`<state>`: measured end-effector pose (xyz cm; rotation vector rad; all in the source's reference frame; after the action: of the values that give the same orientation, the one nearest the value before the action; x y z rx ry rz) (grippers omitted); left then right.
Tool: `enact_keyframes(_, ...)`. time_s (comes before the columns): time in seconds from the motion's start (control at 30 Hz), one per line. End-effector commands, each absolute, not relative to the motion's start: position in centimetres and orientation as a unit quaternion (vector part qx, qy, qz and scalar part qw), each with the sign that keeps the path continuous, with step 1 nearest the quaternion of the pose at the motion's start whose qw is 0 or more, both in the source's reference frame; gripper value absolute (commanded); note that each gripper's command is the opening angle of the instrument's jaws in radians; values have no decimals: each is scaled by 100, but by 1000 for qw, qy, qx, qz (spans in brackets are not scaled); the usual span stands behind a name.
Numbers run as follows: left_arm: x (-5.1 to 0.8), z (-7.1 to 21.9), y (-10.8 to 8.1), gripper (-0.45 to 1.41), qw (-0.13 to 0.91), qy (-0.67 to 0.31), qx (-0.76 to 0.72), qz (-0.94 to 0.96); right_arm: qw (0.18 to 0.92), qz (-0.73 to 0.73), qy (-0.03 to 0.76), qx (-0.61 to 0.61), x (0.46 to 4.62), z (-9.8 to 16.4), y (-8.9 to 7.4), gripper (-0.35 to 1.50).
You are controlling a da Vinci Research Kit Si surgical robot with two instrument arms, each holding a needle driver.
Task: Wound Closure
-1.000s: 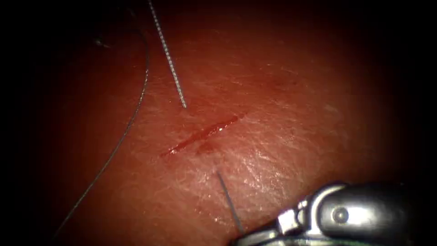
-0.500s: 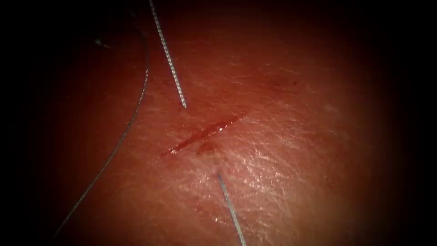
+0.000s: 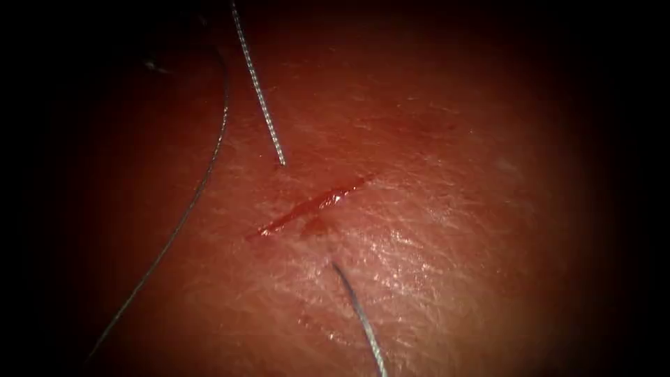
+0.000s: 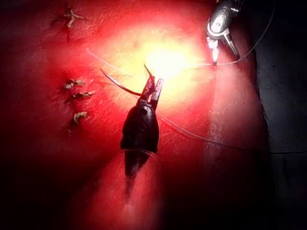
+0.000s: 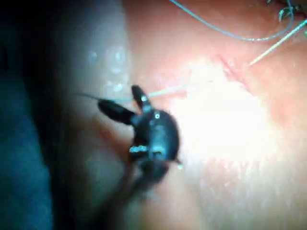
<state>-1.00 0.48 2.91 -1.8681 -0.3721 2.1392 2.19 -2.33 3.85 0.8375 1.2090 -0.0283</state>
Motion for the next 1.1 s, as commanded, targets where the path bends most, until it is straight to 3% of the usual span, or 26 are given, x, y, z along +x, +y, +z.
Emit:
enact_keyframes(0.03, -105, 298, 42, -13, 140, -131, -646, 739, 749, -8, 550, 369, 211, 391, -223, 125)
enact_keyframes(0.2, -105, 301, 42, -13, 142, -132, -643, 741, 771, 16, 557, 309, 204, 398, -186, 118)
enact_keyframes(0.47, -105, 300, 41, -13, 142, -132, -643, 741, 801, 74, 560, 197, 260, 433, -155, 116)
enact_keyframes(0.8, -105, 299, 41, -13, 142, -132, -642, 742, 801, 85, 568, 167, 296, 444, -168, 109)
enact_keyframes(0.83, -104, 299, 41, -13, 142, -132, -642, 742, 802, 83, 568, 165, 297, 444, -169, 104)
enact_keyframes(0.9, -104, 299, 41, -13, 142, -132, -642, 742, 802, 79, 569, 165, 296, 444, -171, 61)
enact_keyframes(0.93, -104, 299, 41, -13, 142, -132, -642, 742, 801, 73, 570, 167, 295, 445, -172, 24)
enact_keyframes(0.97, -104, 298, 41, -13, 142, -132, -642, 742, 797, 62, 573, 181, 292, 445, -172, -35)
enact_keyframes(1.1, -104, 297, 41, -13, 142, -132, -642, 742, 795, 63, 575, 183, 289, 442, -169, -35)
